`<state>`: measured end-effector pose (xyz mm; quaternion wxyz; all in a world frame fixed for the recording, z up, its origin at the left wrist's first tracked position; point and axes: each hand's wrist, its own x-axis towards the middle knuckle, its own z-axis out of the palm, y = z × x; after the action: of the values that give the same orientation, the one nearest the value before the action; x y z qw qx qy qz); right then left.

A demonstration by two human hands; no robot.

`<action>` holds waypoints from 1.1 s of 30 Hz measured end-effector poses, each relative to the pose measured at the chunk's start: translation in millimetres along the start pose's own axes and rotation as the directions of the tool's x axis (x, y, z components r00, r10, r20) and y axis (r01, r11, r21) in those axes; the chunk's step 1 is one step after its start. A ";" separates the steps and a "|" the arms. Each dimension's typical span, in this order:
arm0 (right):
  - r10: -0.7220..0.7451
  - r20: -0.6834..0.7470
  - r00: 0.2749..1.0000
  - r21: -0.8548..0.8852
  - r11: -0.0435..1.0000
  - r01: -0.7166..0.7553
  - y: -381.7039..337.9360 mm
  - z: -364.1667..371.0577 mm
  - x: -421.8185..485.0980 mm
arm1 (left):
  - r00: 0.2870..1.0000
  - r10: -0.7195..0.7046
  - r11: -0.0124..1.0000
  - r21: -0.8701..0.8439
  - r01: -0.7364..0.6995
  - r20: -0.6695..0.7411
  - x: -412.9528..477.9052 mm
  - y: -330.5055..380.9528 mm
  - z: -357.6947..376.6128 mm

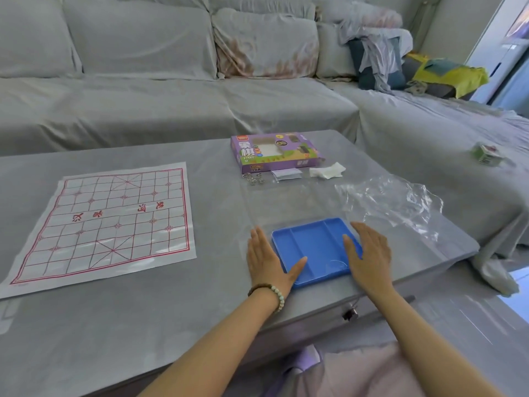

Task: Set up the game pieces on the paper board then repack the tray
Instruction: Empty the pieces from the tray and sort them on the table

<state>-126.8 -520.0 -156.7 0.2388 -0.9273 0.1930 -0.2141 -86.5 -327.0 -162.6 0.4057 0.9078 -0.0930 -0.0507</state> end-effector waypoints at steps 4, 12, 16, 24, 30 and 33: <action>-0.228 0.164 0.960 -0.104 0.964 0.247 -18.5 17.7 -7.6 | 1.000 -0.028 1.000 -0.014 0.028 0.002 7.2 2.3 3.5; -0.198 0.234 0.952 -0.197 0.949 0.246 -15.7 21.5 0.8 | 0.986 -0.115 0.992 0.066 0.108 0.117 35.5 -3.1 -10.1; -0.193 0.269 0.944 -0.196 0.948 0.249 -17.2 18.1 1.5 | 0.983 -0.110 0.989 0.114 0.093 0.148 37.3 -3.9 -8.7; -0.251 0.227 0.941 -0.105 0.954 0.280 -34.0 15.6 -3.4 | 0.998 -0.014 0.995 -0.098 0.021 0.068 28.5 -15.8 -37.0; -0.408 0.225 0.885 0.061 0.912 0.405 -118.2 39.4 -10.6 | 0.991 0.092 0.995 0.039 -0.089 -0.097 11.3 -74.4 -120.2; -0.478 0.271 0.835 0.171 0.878 0.447 -179.7 67.6 -23.1 | 0.983 0.085 0.984 0.166 -0.058 -0.160 -4.9 -116.9 -175.8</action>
<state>-67.0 -339.2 -122.9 0.2533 -0.9548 -0.0872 -0.1289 -46.9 -121.8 -132.7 0.3393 0.9346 -0.0953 0.0479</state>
